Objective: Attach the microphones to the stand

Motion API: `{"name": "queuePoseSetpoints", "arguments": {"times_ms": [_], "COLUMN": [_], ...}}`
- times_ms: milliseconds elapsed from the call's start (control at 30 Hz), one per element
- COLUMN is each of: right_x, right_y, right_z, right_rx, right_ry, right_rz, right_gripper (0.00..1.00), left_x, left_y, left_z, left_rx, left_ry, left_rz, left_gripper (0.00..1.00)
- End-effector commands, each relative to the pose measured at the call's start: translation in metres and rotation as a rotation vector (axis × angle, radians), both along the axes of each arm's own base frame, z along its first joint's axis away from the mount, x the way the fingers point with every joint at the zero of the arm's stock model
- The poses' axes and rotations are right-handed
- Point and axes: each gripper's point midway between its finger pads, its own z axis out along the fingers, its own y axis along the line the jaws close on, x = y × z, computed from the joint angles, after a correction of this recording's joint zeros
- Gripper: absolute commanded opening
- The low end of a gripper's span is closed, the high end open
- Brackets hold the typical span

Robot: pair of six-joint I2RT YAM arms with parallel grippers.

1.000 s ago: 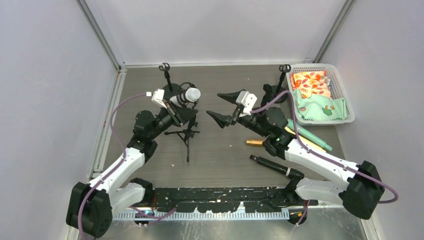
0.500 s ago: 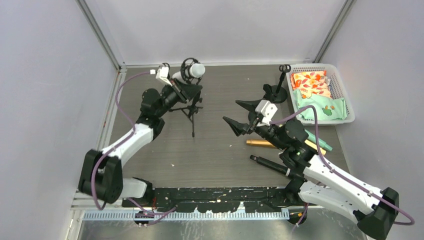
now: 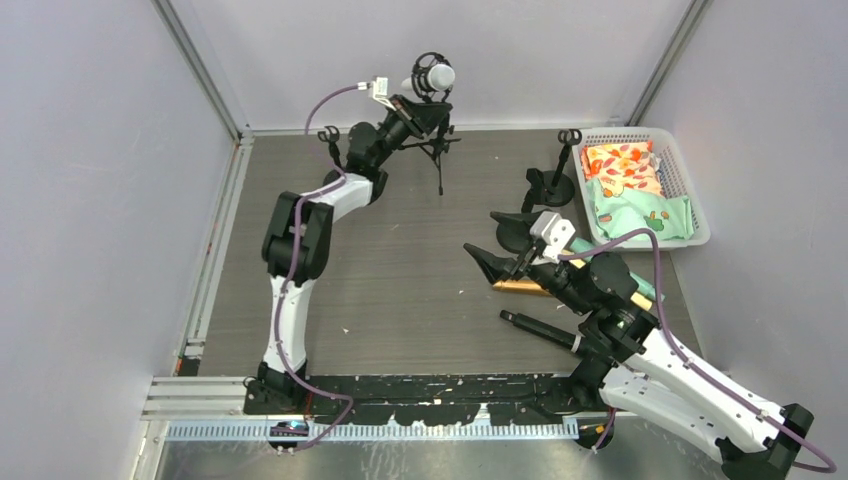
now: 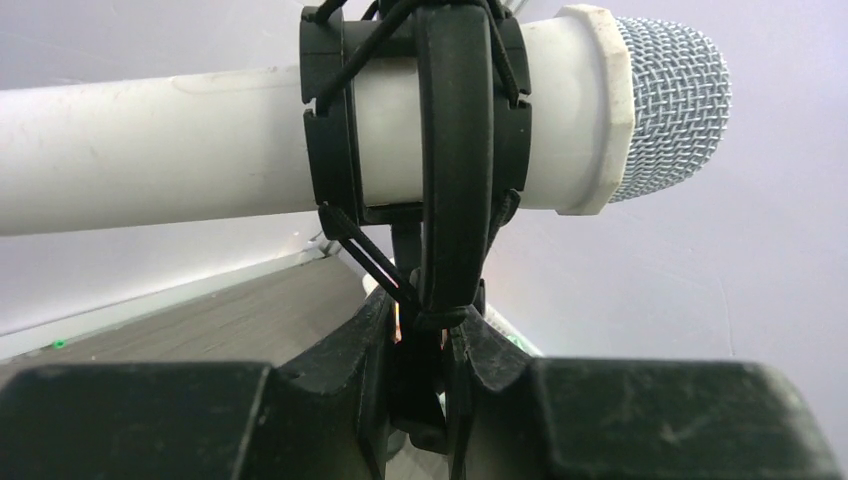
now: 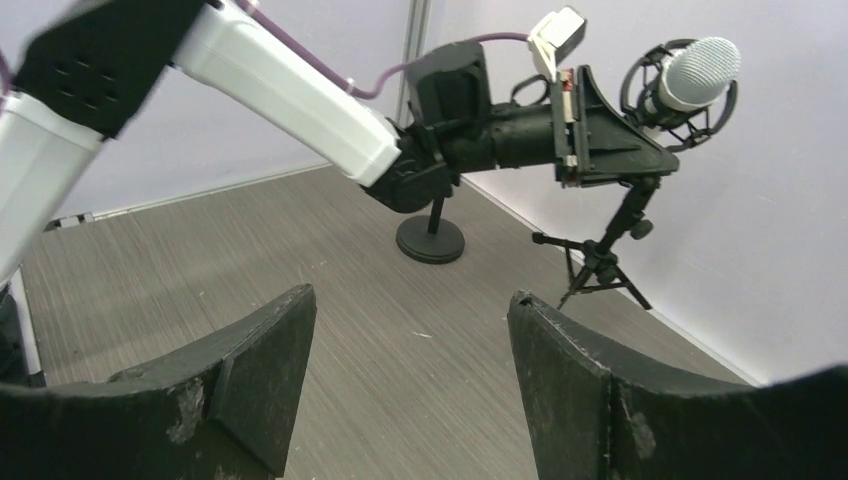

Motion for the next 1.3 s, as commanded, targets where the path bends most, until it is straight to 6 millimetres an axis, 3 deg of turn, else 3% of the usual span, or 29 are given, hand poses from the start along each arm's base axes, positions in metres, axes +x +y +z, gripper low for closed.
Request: {"name": "queuePoseSetpoints", "arguments": {"times_ms": [0, 233, 400, 567, 667, 767, 1067, 1133, 1267], "right_x": [-0.005, -0.007, -0.008, -0.006, -0.006, -0.005, 0.003, 0.007, 0.014], "right_y": [-0.009, -0.017, -0.021, -0.023, -0.024, -0.023, -0.032, -0.035, -0.039], "right_z": [0.006, 0.005, 0.004, 0.002, 0.002, 0.001, -0.001, -0.001, 0.001], "right_rx": [0.013, -0.014, -0.017, -0.022, -0.023, -0.024, -0.023, -0.022, -0.018], "right_ry": [0.013, 0.029, 0.035, 0.046, 0.045, 0.047, 0.051, 0.054, 0.06], "right_rz": [-0.017, -0.043, -0.05, -0.068, -0.071, -0.073, -0.142, -0.166, -0.21], "right_gripper": [0.75, 0.75, 0.75, 0.75, 0.75, 0.75, 0.75, 0.75, 0.75], "left_x": [0.001, 0.039, 0.05, 0.056, 0.058, 0.059, 0.056, 0.053, 0.043], "left_y": [-0.013, -0.032, -0.043, -0.043, -0.041, -0.036, -0.016, -0.01, 0.003], "left_z": [0.062, 0.044, 0.02, -0.011, -0.027, -0.042, -0.065, -0.069, -0.074], "left_rx": [-0.102, -0.109, -0.083, -0.057, -0.038, -0.03, 0.0, 0.019, 0.052], "left_ry": [-0.215, -0.199, -0.157, -0.098, -0.07, -0.041, 0.004, 0.014, 0.033], "left_rz": [-0.003, 0.018, 0.029, 0.055, 0.07, 0.083, 0.127, 0.141, 0.179], "left_gripper": [0.0, 0.0, 0.01, 0.1, 0.19, 0.36, 0.6, 0.78, 0.92]}}
